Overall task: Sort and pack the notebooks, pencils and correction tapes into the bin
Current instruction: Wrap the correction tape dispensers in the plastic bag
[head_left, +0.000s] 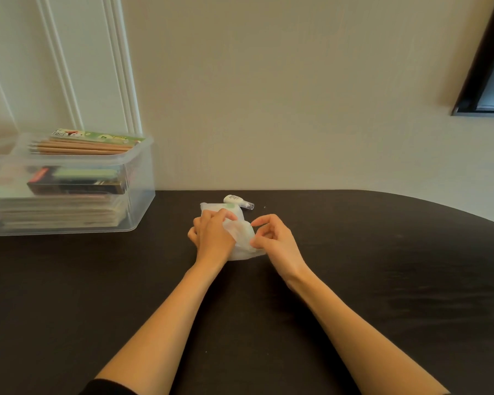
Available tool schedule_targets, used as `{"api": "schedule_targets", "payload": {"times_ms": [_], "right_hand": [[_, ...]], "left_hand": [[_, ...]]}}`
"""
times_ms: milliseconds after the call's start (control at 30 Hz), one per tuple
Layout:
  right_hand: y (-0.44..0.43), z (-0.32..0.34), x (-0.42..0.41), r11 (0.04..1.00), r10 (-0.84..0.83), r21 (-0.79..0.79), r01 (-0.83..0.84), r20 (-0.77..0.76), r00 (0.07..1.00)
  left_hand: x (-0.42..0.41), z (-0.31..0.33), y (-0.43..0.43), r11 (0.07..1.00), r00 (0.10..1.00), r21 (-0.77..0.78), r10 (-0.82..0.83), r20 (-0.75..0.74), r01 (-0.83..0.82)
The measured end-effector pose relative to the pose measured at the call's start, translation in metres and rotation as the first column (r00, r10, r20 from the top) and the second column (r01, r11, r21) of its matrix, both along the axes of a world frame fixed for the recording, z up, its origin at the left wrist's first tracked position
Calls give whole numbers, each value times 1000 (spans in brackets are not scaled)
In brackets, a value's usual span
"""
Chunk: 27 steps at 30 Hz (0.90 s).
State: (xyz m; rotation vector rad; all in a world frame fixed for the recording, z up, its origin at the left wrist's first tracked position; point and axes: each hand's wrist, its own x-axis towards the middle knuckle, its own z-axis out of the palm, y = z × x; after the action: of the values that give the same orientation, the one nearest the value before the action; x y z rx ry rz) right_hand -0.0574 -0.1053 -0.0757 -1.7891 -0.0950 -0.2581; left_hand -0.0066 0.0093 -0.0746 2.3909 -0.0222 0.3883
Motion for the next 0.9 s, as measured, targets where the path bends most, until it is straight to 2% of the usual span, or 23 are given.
{"api": "schedule_targets", "payload": {"times_ms": [100,200,300,433,533,600,700,767,900], "right_hand": [[5,-7,4,979,-45,-202,40,-18,999],[6,-9,5,948,-55,-308,78,82,995],[1,-7,3,979,-8,-201,32,117,993],[-7,-1,0,991,136,-1,-136,60,989],[-5,-1,-3,973,226,43,-227,25,974],[-1,-3,-3,982,183,44,-184,25,983],[2,-8,0,997,65,-38,-64,24,998],[5,-10,2,992,44,-118,-39,38,998],[15,-13,9,901,37,-434,-25,18,999]], "left_hand": [[1,1,1,999,999,13,-38,-31,38],[0,3,0,1000,999,-1,7,-54,-7],[0,5,-4,999,997,22,37,-64,-36],[0,3,-3,990,996,112,85,-35,-81],[-3,-3,4,985,992,125,114,59,-120],[-6,-5,8,987,992,129,81,99,-93],[-7,-5,18,991,997,135,-19,81,8],[-6,-2,25,991,996,106,-83,40,79],[-6,1,33,993,996,100,-68,61,62]]}}
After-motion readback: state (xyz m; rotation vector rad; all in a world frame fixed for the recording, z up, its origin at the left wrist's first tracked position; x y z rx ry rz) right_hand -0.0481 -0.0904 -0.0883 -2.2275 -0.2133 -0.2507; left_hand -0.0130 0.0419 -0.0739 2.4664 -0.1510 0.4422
